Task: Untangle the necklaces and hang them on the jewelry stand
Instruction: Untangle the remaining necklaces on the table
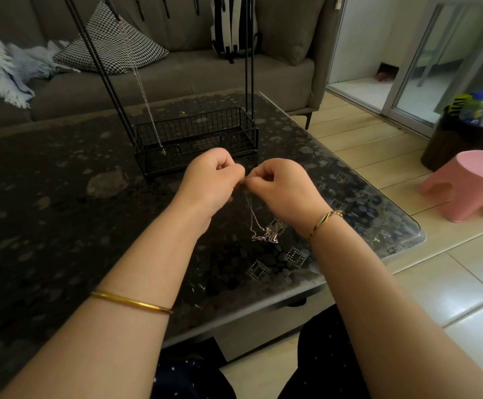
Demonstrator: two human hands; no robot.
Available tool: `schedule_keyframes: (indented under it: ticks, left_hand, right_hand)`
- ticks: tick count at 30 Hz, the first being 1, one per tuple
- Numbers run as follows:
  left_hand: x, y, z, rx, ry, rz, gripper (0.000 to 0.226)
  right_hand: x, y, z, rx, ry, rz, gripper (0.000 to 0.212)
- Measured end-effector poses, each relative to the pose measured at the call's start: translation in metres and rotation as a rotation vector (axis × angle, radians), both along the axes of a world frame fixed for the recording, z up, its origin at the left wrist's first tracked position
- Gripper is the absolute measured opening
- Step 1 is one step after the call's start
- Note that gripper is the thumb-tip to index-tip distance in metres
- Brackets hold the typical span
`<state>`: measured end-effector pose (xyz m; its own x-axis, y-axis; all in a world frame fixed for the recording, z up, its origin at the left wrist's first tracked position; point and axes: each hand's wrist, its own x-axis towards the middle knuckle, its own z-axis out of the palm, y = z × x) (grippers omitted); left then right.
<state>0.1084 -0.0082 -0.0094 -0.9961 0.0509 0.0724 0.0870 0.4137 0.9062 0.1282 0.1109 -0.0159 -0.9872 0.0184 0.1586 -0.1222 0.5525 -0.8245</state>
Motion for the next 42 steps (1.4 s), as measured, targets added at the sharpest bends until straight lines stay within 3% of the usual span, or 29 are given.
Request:
schedule_keyframes:
  ticks: [5, 9, 12, 20, 24, 28, 33, 42]
  left_hand:
    - [-0.004, -0.003, 0.004, 0.267, -0.195, 0.004, 0.026]
    - [-0.005, -0.003, 0.004, 0.254, -0.226, -0.042, 0.029]
    - [-0.005, -0.003, 0.002, 0.22, -0.23, -0.068, 0.032]
    - [-0.009, -0.009, -0.003, 0.199, -0.161, 0.01, 0.028]
    - [-0.007, -0.006, -0.003, 0.231, -0.193, -0.006, 0.027]
    - [-0.007, -0.008, -0.002, 0.244, -0.247, -0.02, 0.026]
    - [-0.005, -0.007, 0.001, 0.245, -0.249, 0.01, 0.021]
    - [-0.004, -0.008, 0.002, 0.237, -0.237, 0.019, 0.019]
  right_hand:
    - [-0.002, 0.007, 0.001, -0.414, -0.153, -0.05, 0.013]
    - [-0.001, 0.006, 0.0, -0.531, -0.168, -0.095, 0.013]
    - [-0.001, 0.006, -0.002, -0.469, -0.142, -0.09, 0.015]
    - [0.001, 0.001, -0.001, -0.037, -0.094, 0.077, 0.014]
    - [0.0, 0.002, -0.003, -0.077, -0.131, 0.032, 0.014]
    - [-0.003, 0.006, -0.006, -0.14, -0.049, -0.115, 0.005]
    - [0.001, 0.006, -0.003, -0.277, -0.046, -0.036, 0.008]
    - [0.001, -0.003, -0.006, -0.054, 0.116, -0.025, 0.007]
